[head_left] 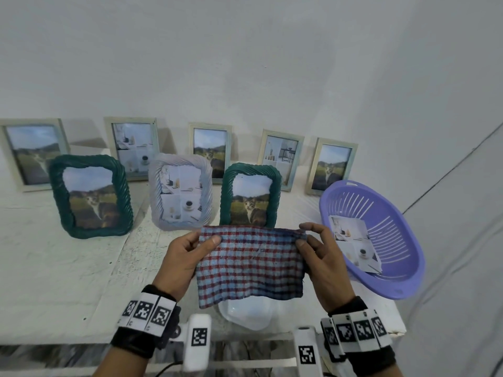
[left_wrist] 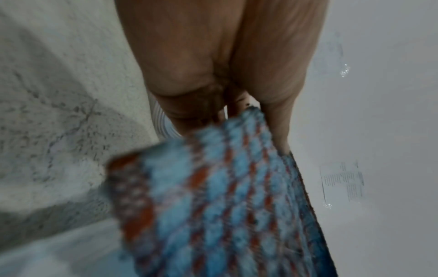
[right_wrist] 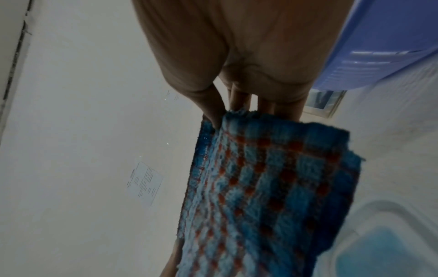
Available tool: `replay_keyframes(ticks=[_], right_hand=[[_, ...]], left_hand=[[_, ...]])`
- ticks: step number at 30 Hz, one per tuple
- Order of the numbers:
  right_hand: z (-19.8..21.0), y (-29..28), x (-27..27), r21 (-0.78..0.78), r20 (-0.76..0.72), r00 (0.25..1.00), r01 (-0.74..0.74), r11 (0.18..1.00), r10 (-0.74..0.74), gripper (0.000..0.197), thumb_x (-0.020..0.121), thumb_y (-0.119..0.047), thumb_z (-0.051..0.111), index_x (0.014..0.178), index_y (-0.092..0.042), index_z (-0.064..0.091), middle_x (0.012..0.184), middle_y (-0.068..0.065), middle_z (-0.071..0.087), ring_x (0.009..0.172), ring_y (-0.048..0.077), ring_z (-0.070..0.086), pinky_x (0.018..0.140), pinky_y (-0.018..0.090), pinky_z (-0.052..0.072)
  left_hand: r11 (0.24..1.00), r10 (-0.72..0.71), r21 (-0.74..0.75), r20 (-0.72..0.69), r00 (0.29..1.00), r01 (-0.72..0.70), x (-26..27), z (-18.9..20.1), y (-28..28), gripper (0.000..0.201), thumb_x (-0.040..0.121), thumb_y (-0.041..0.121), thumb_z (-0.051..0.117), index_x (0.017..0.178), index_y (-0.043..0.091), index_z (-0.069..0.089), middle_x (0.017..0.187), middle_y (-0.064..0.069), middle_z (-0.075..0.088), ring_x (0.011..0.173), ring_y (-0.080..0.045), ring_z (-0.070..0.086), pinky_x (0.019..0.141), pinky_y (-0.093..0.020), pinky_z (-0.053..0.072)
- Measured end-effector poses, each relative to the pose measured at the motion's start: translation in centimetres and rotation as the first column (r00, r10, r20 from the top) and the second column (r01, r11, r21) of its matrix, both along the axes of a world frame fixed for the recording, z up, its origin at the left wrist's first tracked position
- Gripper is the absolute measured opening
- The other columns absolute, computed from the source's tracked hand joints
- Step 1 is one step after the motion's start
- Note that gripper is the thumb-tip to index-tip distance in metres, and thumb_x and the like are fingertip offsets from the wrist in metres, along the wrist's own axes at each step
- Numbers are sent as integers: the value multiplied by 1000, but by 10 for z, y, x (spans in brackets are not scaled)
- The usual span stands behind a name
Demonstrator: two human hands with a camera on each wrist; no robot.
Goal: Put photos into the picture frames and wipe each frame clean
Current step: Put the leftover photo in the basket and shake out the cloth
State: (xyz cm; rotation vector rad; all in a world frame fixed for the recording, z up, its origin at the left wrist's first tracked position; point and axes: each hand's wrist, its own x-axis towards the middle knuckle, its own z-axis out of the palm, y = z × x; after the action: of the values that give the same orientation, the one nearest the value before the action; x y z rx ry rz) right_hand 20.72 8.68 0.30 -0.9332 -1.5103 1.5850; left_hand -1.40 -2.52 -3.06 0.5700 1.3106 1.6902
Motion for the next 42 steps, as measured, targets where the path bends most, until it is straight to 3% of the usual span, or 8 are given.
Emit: replay_keyframes(ticks=[6,10,13,19,27,31,36,42], right_hand=[[-11,-2,-6,-89,5,999,36,995,-36,17,96,-17,49,107,-8,59,98,10,72,94,27,67,76,40,56],[-13,-5,-8,-77,-3,998,61,995,-61,19,99,-24,44,110,-15,57,92,8,73,85,22,69,66,33,55],[-12,-6,-7,-55,-23,997,75,996,-76,19,100,-23,41,110,-17,56,93,5,73,85,19,69,66,32,57],[-25,7,-10,4,147,978,148,989,-147,21,97,-28,51,103,-11,63,94,3,72,88,18,69,73,32,58],[-28,0,-8,11,124,988,96,995,-96,24,98,-30,45,97,-10,58,88,8,70,86,29,67,73,44,58],[2,-12,-6,142,102,995,-30,989,16,22,99,-30,39,101,-17,56,96,5,70,91,22,67,78,44,57],[42,-25,-3,270,54,948,-317,909,315,20,102,-17,39,107,-5,53,99,12,68,92,29,66,75,44,57],[54,-38,-4,290,152,863,-506,813,483,27,100,-17,41,112,-3,60,113,4,63,105,26,60,88,39,49]], left_hand=[[997,-24,-68,-51,998,20,4,-6,2,23,94,24,53,111,15,65,104,-8,73,98,-25,69,78,-38,57],[998,-52,-44,-128,990,47,7,0,0,36,86,35,57,113,11,60,106,-8,72,101,-26,68,85,-39,56],[996,-81,17,-55,995,82,6,8,-4,56,70,48,76,109,12,59,100,-9,72,92,-25,70,73,-34,58],[998,20,-57,125,992,-13,-1,3,4,32,82,7,64,114,12,59,99,-17,71,82,-25,70,65,-33,59],[993,26,-116,4,1000,-25,-7,-6,2,24,92,8,58,113,17,63,94,-6,73,86,-20,67,68,-34,54],[997,-29,-79,-90,996,22,-11,0,2,28,93,0,53,114,15,64,94,-2,74,88,-14,68,73,-25,54],[997,-32,-78,-313,949,8,-6,4,9,18,90,5,60,100,18,67,98,1,71,97,-19,63,83,-29,49],[995,-98,-10,-130,987,97,15,25,12,14,100,16,45,105,22,56,106,-11,68,90,-24,67,63,-33,56]])
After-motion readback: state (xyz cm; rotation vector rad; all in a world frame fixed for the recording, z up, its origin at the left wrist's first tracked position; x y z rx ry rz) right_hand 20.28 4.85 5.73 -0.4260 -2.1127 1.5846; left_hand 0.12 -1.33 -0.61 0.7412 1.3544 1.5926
